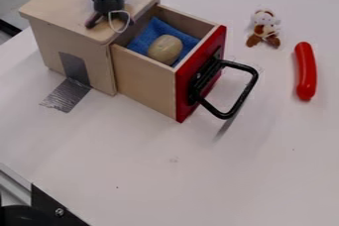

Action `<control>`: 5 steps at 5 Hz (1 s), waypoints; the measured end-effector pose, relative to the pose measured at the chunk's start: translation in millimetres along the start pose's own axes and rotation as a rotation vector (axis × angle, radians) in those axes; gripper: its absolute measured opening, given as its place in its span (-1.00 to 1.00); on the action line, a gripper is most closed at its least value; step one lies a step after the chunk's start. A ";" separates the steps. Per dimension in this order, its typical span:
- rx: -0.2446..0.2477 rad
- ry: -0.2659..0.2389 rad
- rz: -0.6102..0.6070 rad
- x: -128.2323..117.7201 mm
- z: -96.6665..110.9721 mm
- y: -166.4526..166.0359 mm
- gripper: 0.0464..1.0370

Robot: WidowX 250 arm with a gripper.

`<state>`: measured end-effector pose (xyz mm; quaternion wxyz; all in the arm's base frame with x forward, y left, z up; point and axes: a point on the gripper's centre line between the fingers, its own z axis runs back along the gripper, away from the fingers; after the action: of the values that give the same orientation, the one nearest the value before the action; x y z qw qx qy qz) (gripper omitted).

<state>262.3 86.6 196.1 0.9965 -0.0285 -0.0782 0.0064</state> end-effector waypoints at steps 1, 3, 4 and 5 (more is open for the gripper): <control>-0.009 0.024 0.007 -1.8 -6.9 0.6 0.92; 0.006 0.030 0.010 44.4 -3.6 27.7 0.92; 0.045 0.032 0.000 61.4 -1.9 47.4 0.92; 0.081 0.068 -0.018 60.4 -9.2 60.6 0.92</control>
<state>322.9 147.6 192.9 0.9989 0.0122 -0.0442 -0.0005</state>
